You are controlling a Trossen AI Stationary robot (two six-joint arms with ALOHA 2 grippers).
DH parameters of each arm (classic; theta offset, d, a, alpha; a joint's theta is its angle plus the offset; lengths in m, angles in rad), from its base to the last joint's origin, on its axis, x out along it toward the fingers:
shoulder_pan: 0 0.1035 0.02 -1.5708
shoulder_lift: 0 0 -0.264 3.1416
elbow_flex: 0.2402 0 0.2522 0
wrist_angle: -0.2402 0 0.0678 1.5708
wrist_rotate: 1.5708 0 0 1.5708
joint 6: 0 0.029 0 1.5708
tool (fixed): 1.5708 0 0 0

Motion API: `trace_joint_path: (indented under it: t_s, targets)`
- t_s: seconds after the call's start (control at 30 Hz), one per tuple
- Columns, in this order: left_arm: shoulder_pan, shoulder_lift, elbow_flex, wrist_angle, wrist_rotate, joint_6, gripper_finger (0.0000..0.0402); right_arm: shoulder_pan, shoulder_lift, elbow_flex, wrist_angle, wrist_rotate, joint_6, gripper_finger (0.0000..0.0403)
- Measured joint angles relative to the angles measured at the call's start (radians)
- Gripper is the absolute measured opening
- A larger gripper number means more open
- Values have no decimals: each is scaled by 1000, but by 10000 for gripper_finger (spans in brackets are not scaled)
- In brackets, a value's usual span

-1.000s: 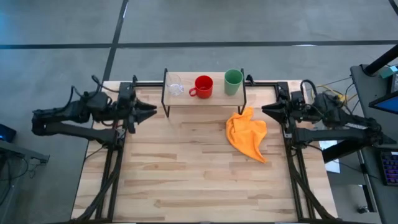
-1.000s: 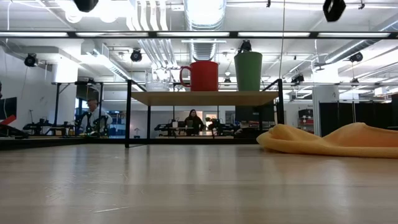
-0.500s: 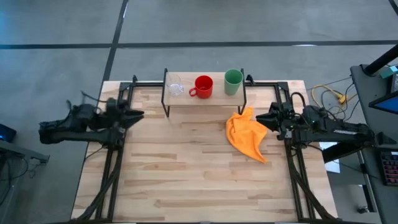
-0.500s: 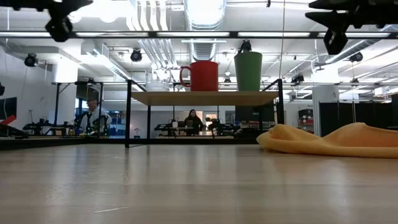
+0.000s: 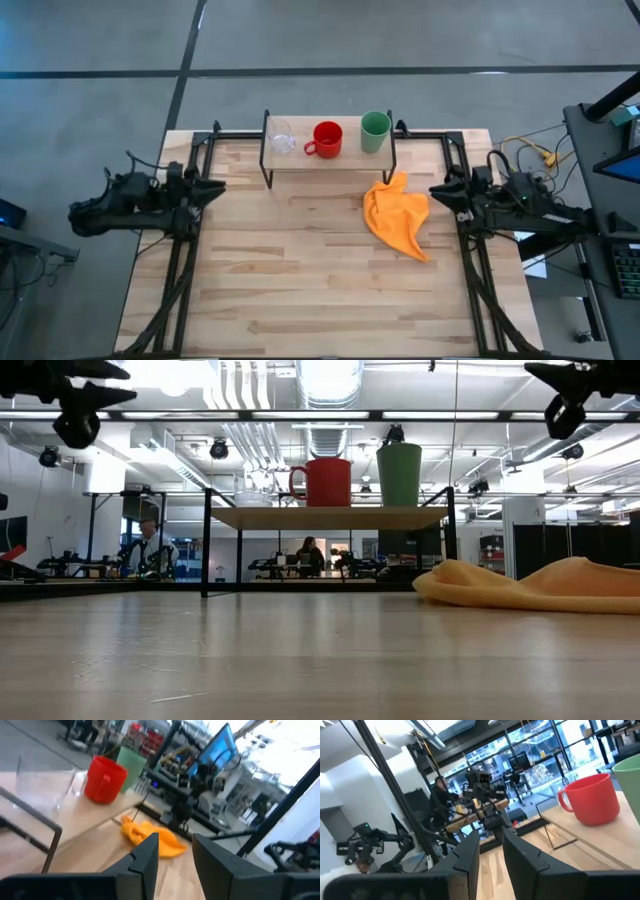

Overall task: Stack small to large cups/mugs on shelf
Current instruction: Return to Home Position

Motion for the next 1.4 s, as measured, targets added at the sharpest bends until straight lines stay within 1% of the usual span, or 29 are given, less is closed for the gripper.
trace_joint_path:
  t_s: [0.1, 0.23, 0.33, 0.47, 0.63, 0.7, 0.8, 0.87, 0.93, 1.0, 1.03, 1.1, 1.23, 1.4]
  targets:
    - [0, -3, -6, 19, -18, 1, 105, 0, 21, 8, -8, 0, 2, 81]
    - [0, -40, -39, 38, -24, 3, 105, 0, 3, 0, -24, 0, 2, 76]
    - [0, -41, -67, 49, -22, 1, 105, 0, -2, -1, -34, 1, 2, 73]
    - [0, -22, -123, 109, -21, -1, 105, 0, 0, -6, -64, 8, 3, 74]
    - [0, -42, -245, 296, 12, -1, 105, 0, -2, -44, -67, 18, 18, 81]
    - [0, -42, -296, 363, 45, 0, 105, 0, -2, -74, -59, 19, 21, 82]
    - [0, -39, -369, 490, 68, -21, 105, 0, -2, -128, 12, 29, 21, 79]
    - [0, -43, -417, 544, 83, -27, 105, 0, -2, -181, 108, 31, 21, 76]
    - [0, -42, -452, 631, 90, -27, 105, 0, -2, -245, 200, 30, 26, 73]
    - [0, -43, -475, 674, 91, -26, 105, 0, -2, -306, 298, 28, 50, 73]
    - [0, -42, -475, 670, 91, -27, 105, 0, -2, -335, 332, 28, 67, 73]
    - [0, -39, -476, 669, 92, -27, 105, 0, 3, -333, 286, 30, 94, 76]
    - [0, -42, -476, 638, 93, -29, 105, 0, -2, -333, 276, 30, 99, 82]
    - [0, -36, -476, 506, 94, -99, 105, 0, -1, -333, 273, 29, 100, 84]
